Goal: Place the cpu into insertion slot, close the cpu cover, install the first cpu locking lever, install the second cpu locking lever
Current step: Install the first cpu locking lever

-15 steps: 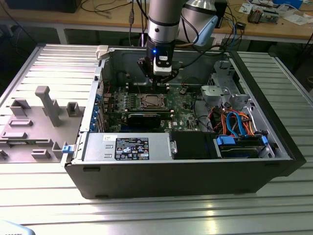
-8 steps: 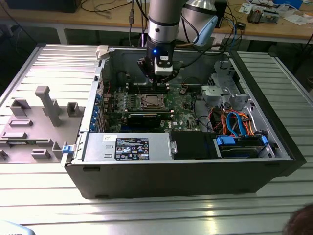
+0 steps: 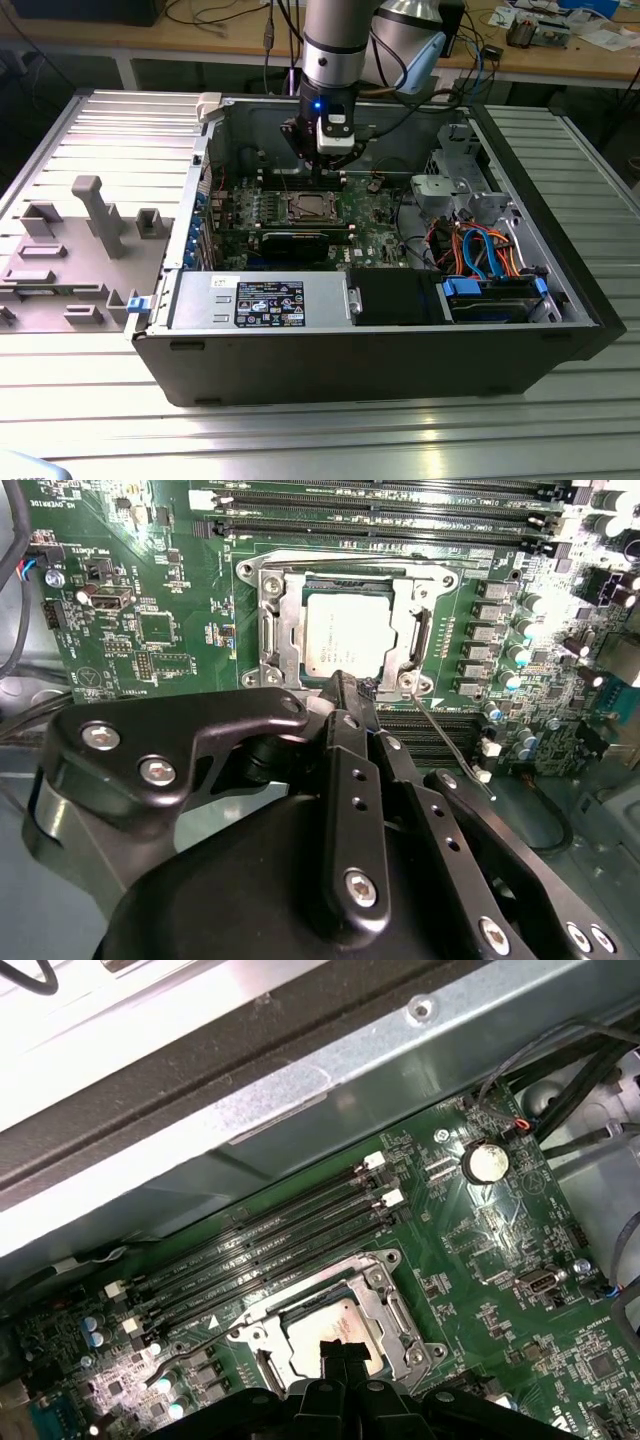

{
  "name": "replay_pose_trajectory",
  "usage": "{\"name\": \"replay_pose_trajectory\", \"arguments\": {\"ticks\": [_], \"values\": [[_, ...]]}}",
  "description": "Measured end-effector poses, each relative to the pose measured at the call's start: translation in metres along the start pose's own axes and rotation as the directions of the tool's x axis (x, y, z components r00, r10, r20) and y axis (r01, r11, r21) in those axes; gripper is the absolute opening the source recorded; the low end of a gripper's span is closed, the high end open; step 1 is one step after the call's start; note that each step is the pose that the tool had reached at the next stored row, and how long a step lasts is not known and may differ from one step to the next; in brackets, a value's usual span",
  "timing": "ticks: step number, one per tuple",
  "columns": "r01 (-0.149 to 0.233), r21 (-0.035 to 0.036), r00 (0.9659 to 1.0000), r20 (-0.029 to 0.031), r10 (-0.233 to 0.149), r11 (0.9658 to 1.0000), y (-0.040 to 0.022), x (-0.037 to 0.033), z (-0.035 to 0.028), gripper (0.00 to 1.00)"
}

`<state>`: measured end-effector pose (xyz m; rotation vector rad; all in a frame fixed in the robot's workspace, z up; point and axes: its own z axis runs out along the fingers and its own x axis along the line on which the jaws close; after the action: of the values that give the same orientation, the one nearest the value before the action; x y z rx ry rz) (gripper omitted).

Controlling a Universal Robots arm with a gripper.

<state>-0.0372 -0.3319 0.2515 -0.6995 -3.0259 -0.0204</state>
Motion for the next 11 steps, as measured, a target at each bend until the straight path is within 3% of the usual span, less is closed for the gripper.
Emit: {"name": "replay_pose_trajectory", "arguments": {"ticks": [11], "values": [[0.017, 0.0005, 0.9998, -0.0002, -0.017, 0.9998, 0.0, 0.0, 0.0, 0.11]]}}
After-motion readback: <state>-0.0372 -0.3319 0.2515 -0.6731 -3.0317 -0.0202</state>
